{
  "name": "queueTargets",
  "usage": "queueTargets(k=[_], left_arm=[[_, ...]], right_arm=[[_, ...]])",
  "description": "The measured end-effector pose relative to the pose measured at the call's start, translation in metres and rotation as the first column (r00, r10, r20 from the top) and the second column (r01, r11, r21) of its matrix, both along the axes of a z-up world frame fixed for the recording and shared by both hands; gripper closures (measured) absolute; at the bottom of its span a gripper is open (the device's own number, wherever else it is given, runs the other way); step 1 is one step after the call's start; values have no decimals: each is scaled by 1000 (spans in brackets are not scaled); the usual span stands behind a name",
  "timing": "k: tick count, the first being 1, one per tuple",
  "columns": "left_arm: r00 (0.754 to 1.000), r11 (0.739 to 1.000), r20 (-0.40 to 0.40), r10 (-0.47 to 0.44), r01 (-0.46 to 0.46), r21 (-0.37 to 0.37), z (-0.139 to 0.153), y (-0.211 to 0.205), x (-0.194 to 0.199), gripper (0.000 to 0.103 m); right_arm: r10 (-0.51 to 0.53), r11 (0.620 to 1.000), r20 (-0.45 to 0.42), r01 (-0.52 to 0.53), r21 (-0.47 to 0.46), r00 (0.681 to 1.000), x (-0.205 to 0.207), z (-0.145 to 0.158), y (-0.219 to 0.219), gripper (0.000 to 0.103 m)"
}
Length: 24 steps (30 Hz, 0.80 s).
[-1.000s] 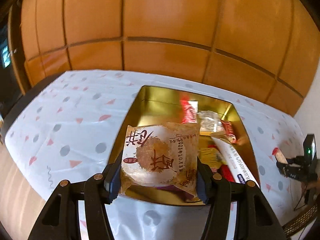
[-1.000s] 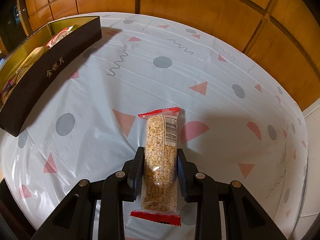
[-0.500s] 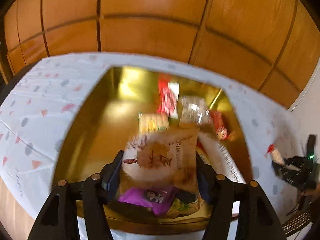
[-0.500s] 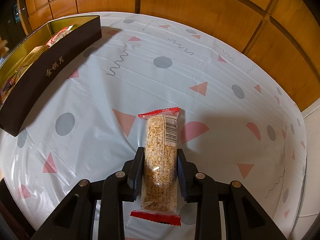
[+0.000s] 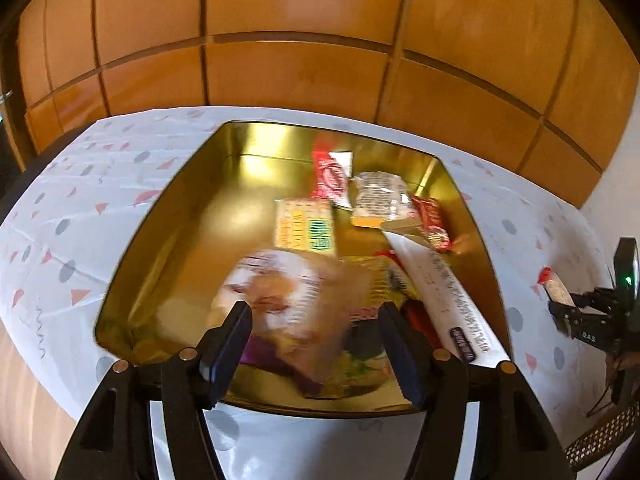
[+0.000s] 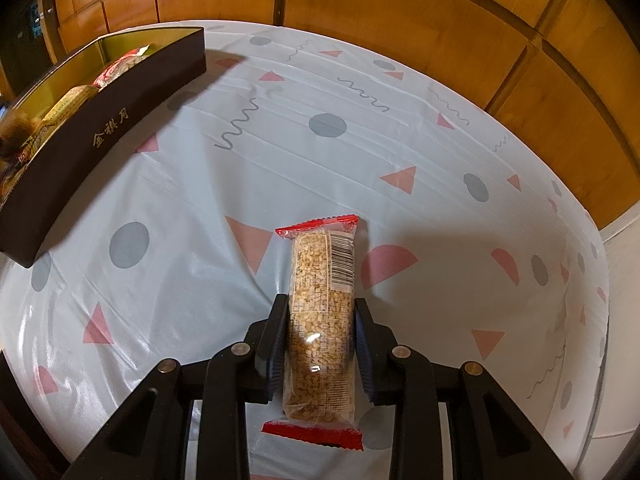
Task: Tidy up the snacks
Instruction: 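Carry the oat bar over the gold tin and release it with the right tool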
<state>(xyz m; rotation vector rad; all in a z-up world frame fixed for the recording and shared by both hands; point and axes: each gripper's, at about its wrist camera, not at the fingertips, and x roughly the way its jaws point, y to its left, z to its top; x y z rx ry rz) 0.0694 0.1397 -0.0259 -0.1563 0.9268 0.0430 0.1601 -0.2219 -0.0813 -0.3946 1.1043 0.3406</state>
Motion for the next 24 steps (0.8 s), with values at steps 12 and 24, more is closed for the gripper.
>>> queueTargets(k=[12, 24], left_arm=[[993, 992, -12, 120, -119, 39, 6, 26, -4, 44], [993, 992, 0, 114, -114, 48, 6, 9, -10, 44]], right_arm=[[4, 1000, 0, -4, -10, 1000, 0, 1, 2, 71], [-14, 1000, 1, 14, -7, 1000, -1, 1, 1, 71]])
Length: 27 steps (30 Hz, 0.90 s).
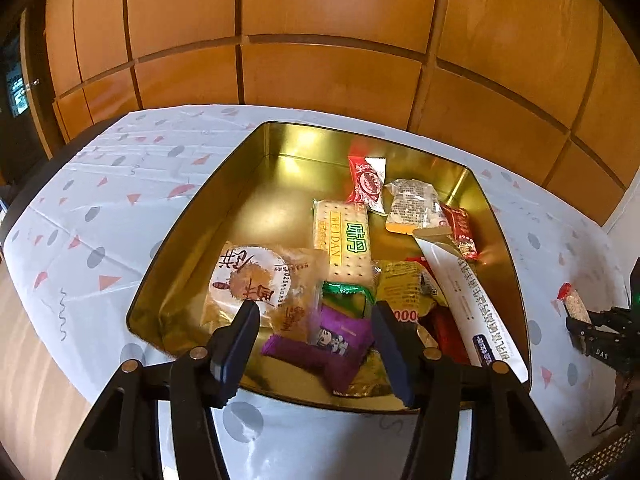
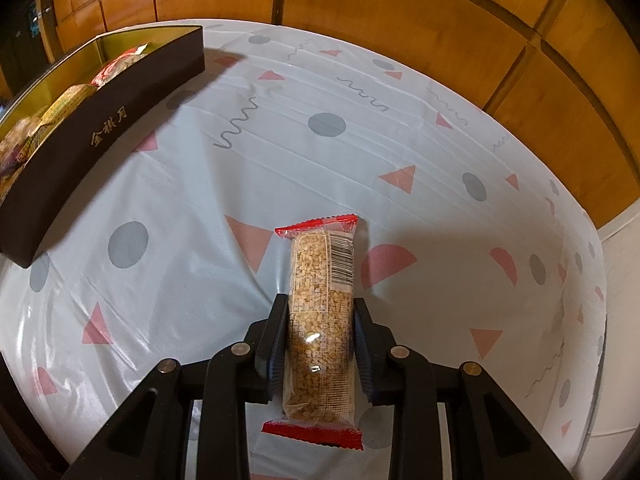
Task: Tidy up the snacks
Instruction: 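Carry the oat bar over the gold tin and release it with the right tool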
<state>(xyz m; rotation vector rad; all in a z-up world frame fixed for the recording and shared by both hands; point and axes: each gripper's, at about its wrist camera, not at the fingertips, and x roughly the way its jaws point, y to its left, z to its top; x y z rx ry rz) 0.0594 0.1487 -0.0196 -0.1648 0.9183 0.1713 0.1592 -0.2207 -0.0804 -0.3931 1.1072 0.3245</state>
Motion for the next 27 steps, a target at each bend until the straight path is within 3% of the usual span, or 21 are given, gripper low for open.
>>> queueTargets(k=[7, 14, 22, 27], left_arm=[[1000, 1000, 31, -5, 4, 9, 7, 1, -13, 44], [999, 1000, 51, -11, 10, 24, 13, 4, -25, 44], [997, 999, 81, -7, 4, 42, 21, 10, -36, 44], [996, 999, 92, 9, -13, 42, 21, 15, -39, 44]], right_arm=[[-21, 1000, -17, 21, 3, 1000, 3, 0, -1, 71], [-54, 997, 2, 54, -61, 999, 1, -1, 10, 73], [-174, 984, -5, 174, -31, 985, 3, 1, 7, 73], [-211, 976, -35, 213, 52, 977, 4, 11, 9, 73]])
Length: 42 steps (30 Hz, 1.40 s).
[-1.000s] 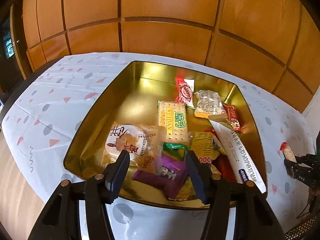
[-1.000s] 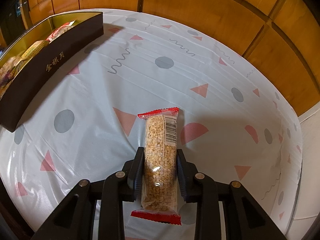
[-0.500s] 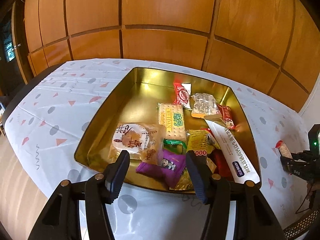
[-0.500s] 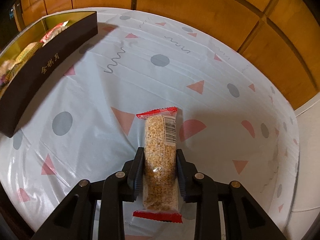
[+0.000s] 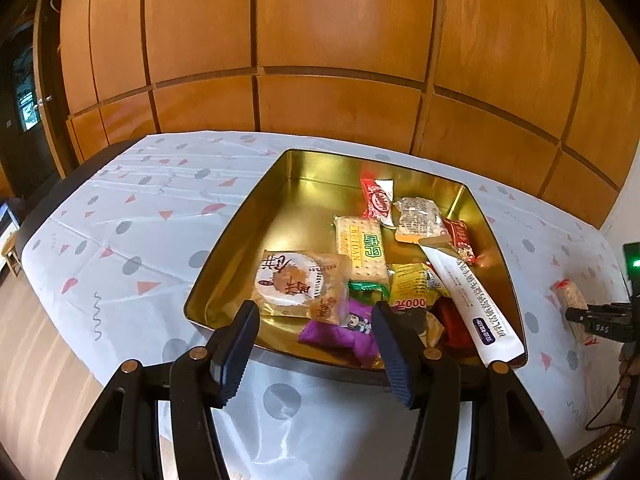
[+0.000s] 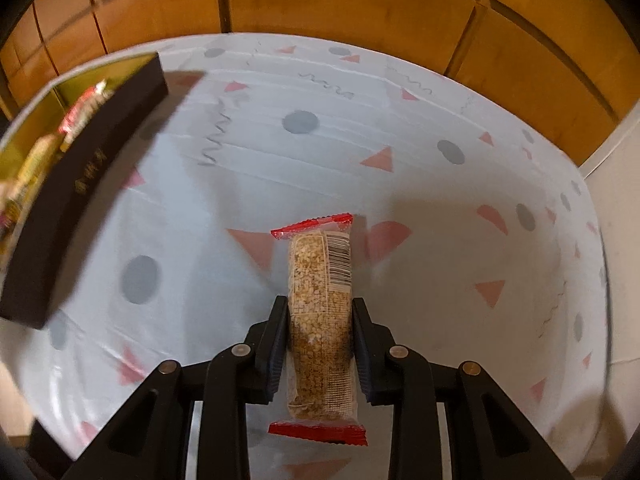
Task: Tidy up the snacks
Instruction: 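Carry the oat bar over the gold tin and release it with the right tool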
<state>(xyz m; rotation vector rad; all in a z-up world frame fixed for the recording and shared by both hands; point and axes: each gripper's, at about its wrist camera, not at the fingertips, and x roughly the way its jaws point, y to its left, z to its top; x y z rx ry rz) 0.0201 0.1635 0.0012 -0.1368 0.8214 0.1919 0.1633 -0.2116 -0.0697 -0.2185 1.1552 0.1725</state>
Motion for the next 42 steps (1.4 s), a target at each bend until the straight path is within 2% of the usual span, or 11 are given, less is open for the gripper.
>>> queueTargets(k=[8, 12, 16, 20, 24, 26, 31, 33, 35, 37, 42], left_arm=[[999, 999, 5, 42, -42, 6, -2, 11, 0, 44], [996, 996, 17, 84, -84, 4, 1, 25, 0, 43], [995, 995, 14, 101, -101, -13, 1, 33, 1, 43], [995, 995, 4, 95, -95, -30, -2, 34, 2, 44], [996, 995, -9, 88, -89, -41, -6, 36, 3, 44], [996, 995, -15, 88, -89, -36, -8, 35, 4, 44], [997, 997, -28, 73, -74, -32, -12, 27, 4, 43], [998, 998, -33, 62, -63, -31, -13, 22, 4, 43], [998, 998, -32, 53, -54, -24, -12, 18, 3, 43], [999, 999, -30, 43, -43, -18, -10, 14, 2, 43], [999, 1000, -22, 27, -27, -14, -6, 7, 0, 43]], right_arm=[[64, 979, 75, -78, 186, 995, -14, 57, 53, 73], [128, 937, 90, -150, 314, 988, -17, 84, 97, 73], [183, 899, 92, -204, 386, 979, -15, 94, 148, 72], [206, 888, 57, -211, 408, 977, 1, 82, 203, 72], [213, 904, 1, -198, 378, 977, 24, 51, 238, 71], [213, 915, -33, -187, 358, 977, 30, 38, 243, 70], [250, 905, -2, -233, 355, 968, 23, 42, 237, 70], [299, 898, 35, -293, 328, 954, 12, 46, 238, 73], [338, 901, 35, -334, 277, 940, 5, 42, 245, 82], [355, 903, 46, -355, 243, 934, 1, 39, 251, 83], [364, 891, 59, -366, 269, 930, -4, 43, 252, 83]])
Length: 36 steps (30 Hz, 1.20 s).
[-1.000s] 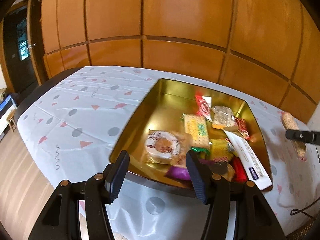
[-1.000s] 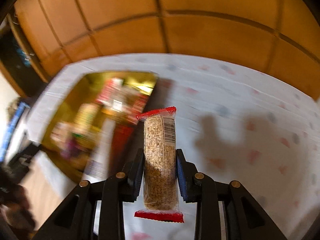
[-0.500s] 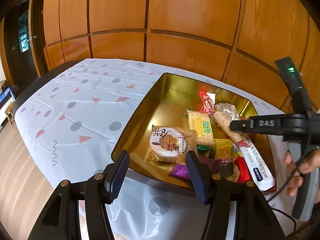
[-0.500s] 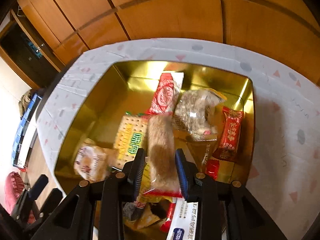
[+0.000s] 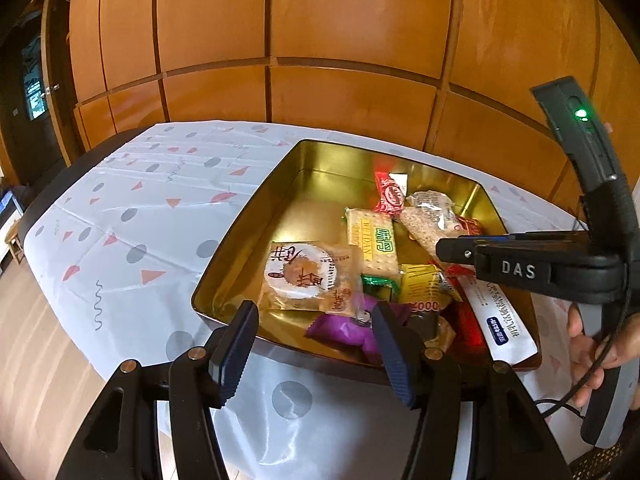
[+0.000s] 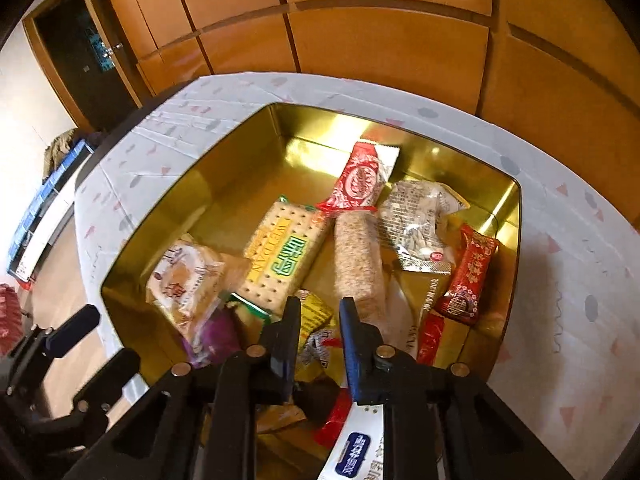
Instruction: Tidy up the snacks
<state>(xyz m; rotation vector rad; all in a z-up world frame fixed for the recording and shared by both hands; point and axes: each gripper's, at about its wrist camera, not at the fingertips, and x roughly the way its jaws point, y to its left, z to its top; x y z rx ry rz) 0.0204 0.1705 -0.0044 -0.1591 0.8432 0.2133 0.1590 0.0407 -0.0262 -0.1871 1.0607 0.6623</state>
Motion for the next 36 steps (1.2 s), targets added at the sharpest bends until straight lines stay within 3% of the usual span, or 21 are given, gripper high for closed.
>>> queueTargets(k=[6, 11, 16, 21, 24, 27, 32, 36], left_arm=[[1000, 1000, 11, -3, 3, 4, 7, -6, -5, 43], [999, 1000, 30, -19, 19, 6, 14, -15, -12, 41], [997, 999, 55, -50, 49, 12, 21, -29, -21, 37], [995, 998, 81, -56, 54, 28, 24, -45, -33, 37], [994, 997, 90, -64, 60, 42, 27, -53, -37, 29], [992, 997, 109, -59, 52, 60, 30, -57, -41, 29], [988, 995, 153, -24, 8, 102, 37, -58, -44, 29], [989, 996, 147, 5, -19, 88, 37, -53, -43, 29]], right_arm=[[-21, 1000, 76, 21, 12, 997, -21, 19, -16, 82], [-67, 998, 156, 65, 19, 985, -49, 35, -37, 67], [-136, 991, 211, 130, 41, 968, -75, 43, -64, 65], [-238, 971, 230, 230, 63, 944, -98, 42, -100, 59], [-290, 957, 237, 281, 75, 927, -105, 41, -113, 54], [-330, 944, 243, 318, 89, 912, -110, 39, -119, 47], [-324, 946, 265, 315, 79, 908, -119, 39, -117, 43], [-311, 950, 266, 302, 75, 912, -123, 38, -112, 40]])
